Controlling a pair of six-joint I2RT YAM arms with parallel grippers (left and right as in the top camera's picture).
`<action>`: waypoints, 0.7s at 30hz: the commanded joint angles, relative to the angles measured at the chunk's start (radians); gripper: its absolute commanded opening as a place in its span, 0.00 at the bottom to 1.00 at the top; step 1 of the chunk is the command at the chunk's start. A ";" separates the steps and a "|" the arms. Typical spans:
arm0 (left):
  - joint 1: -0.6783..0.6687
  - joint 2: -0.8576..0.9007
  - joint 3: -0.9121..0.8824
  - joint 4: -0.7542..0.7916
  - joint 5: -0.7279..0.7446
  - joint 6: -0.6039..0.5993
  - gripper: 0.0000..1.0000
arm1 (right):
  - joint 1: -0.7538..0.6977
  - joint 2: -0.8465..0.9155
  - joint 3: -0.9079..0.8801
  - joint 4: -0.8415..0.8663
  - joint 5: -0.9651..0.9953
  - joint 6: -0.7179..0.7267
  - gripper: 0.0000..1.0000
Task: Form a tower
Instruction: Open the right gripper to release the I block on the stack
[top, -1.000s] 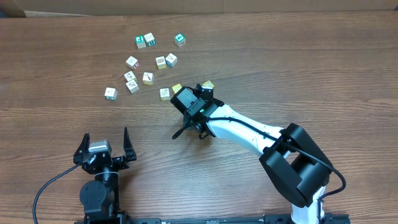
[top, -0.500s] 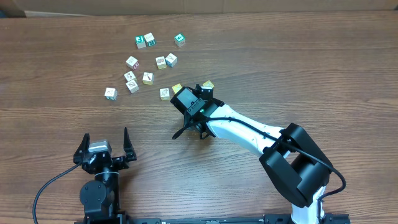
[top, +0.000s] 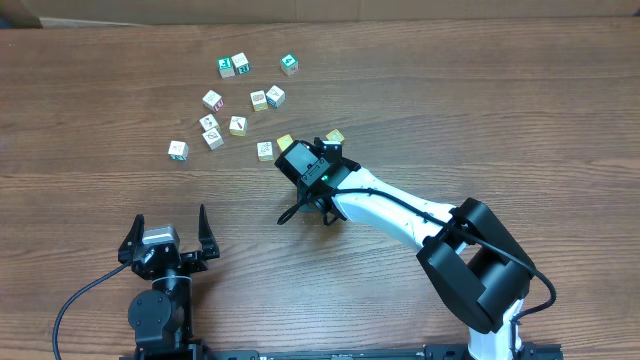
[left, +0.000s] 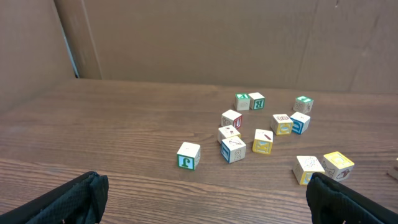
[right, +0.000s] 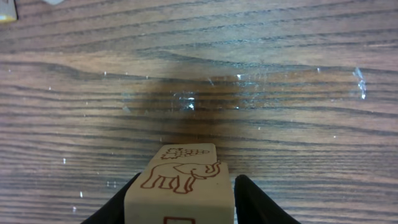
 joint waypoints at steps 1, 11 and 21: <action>-0.002 -0.010 -0.003 0.002 0.001 0.023 0.99 | 0.008 0.004 0.016 0.002 0.000 -0.016 0.44; -0.002 -0.010 -0.003 0.002 0.001 0.023 1.00 | 0.008 -0.006 0.060 -0.006 0.001 -0.020 0.66; -0.002 -0.010 -0.003 0.002 0.001 0.023 1.00 | -0.012 -0.069 0.123 -0.056 0.027 -0.065 1.00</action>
